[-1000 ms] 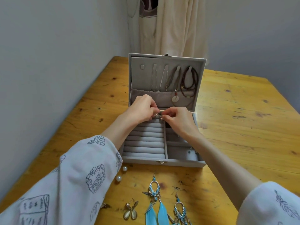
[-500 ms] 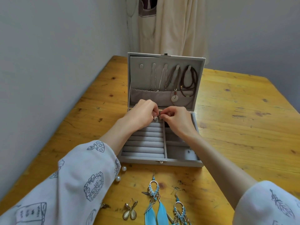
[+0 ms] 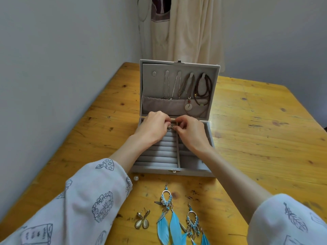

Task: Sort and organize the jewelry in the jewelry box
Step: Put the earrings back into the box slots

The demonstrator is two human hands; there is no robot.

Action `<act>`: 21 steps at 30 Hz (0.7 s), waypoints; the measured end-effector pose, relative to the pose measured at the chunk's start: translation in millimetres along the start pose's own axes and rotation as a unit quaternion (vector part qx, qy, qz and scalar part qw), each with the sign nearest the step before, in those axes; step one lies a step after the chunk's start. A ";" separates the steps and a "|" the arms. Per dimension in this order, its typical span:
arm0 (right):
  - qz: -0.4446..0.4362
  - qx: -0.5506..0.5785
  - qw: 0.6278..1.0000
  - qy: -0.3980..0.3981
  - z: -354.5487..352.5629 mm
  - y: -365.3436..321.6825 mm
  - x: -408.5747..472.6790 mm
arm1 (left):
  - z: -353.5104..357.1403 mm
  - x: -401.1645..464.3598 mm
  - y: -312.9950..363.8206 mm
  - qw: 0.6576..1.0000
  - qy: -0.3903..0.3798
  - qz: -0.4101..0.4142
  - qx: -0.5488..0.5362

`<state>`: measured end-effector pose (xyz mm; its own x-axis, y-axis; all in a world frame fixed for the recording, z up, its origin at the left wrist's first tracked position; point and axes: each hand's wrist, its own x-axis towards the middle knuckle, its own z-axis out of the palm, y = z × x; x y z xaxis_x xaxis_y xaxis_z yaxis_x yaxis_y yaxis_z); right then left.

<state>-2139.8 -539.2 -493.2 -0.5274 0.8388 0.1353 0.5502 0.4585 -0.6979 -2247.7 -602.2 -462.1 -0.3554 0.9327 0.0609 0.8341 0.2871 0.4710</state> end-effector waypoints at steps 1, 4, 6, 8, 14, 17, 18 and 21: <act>-0.004 0.008 1.000 0.001 -1.9 -1.3 -3.8 | -4.3 -4.1 1.3 1.000 -0.002 0.003 -0.006; -0.011 0.024 0.999 0.027 -10.2 -6.5 -19.8 | -21.9 -23.2 4.0 0.999 0.019 0.012 -0.035; -0.022 0.034 0.998 0.040 -15.6 -12.4 -36.8 | -33.0 -43.6 2.6 0.997 0.023 0.019 -0.064; -0.046 0.042 0.998 0.027 -16.8 -20.3 -61.6 | -38.6 -69.1 -3.3 0.996 0.011 0.021 -0.088; -0.128 -0.004 0.988 -0.085 -0.4 -42.3 -122.2 | -36.3 -134.9 -38.4 0.997 0.006 -0.028 -0.071; -0.162 -0.079 0.977 -0.114 10.6 -50.0 -127.8 | -31.9 -152.3 -46.9 0.996 -0.025 -0.054 -0.062; -0.167 -0.099 0.973 -0.122 13.9 -52.3 -128.0 | -30.3 -155.9 -47.9 0.995 -0.043 -0.063 -0.060; -0.166 -0.163 0.962 -0.141 22.6 -56.2 -126.8 | -24.3 -161.1 -48.4 0.991 -0.086 -0.085 -0.049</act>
<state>-2118.5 -678.0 -487.0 -0.8385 0.5384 0.0839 0.4712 0.7938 -0.3844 -2241.1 -771.7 -473.3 -0.4032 0.8982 -0.1750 0.7196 0.4294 0.5457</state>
